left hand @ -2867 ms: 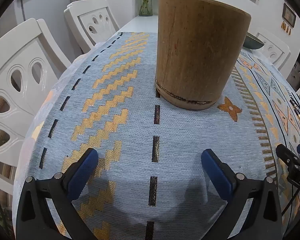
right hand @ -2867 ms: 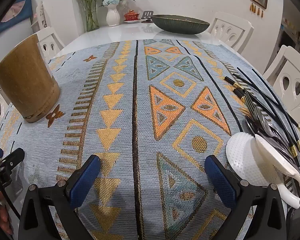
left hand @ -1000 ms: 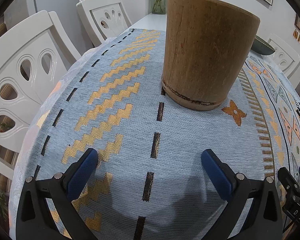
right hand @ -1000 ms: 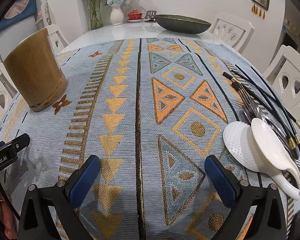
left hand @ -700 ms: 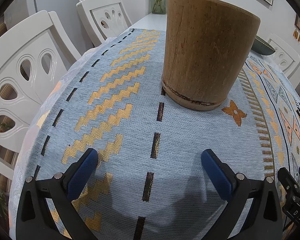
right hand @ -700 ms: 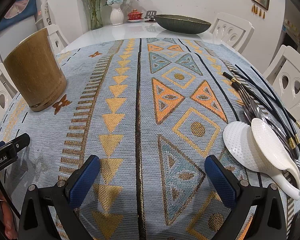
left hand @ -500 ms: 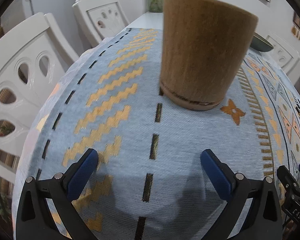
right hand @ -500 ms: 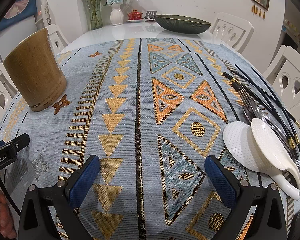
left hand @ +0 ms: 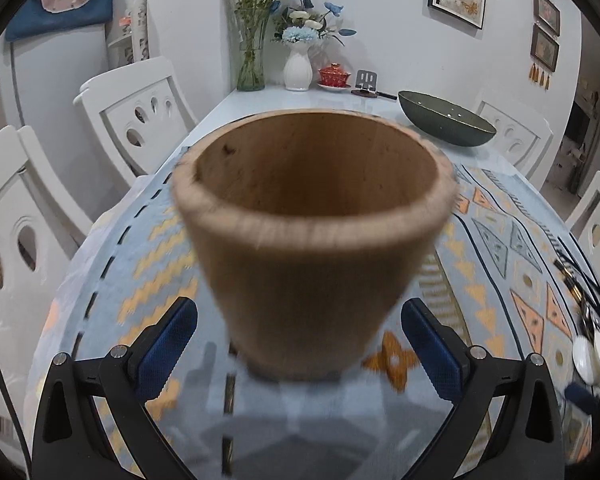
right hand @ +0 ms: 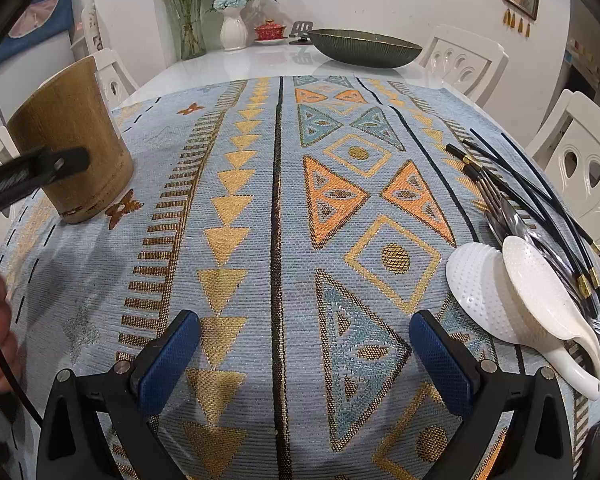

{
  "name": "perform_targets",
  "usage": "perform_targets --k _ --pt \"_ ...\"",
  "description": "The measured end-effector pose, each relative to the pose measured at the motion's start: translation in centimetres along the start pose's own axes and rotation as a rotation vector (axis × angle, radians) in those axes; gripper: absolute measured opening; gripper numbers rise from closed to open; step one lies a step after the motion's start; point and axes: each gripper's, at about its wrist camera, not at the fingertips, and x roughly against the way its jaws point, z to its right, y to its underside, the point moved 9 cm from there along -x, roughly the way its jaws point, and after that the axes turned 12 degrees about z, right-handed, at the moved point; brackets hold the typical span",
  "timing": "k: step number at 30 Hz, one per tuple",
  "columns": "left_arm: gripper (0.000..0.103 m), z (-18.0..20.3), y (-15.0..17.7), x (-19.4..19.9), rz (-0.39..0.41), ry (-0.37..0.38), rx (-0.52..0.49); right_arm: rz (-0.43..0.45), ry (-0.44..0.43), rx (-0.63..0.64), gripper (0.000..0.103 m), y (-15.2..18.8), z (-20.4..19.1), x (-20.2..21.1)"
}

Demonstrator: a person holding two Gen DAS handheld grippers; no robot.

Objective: Organize utensils
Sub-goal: 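Grasp the tall wooden cup with the left tool and lift it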

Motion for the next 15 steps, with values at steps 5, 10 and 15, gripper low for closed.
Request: perform_targets --k 5,10,15 --pt "0.097 0.14 -0.02 -1.01 -0.003 0.023 0.028 0.0 0.0 0.0 0.103 0.09 -0.05 0.13" --pt "0.096 0.1 -0.03 -0.84 0.01 0.023 0.018 -0.001 -0.001 0.0 0.103 0.15 -0.13 0.23" --pt "0.095 0.13 0.1 -0.15 0.01 0.041 0.005 -0.001 0.0 0.001 0.103 0.25 -0.2 0.36"
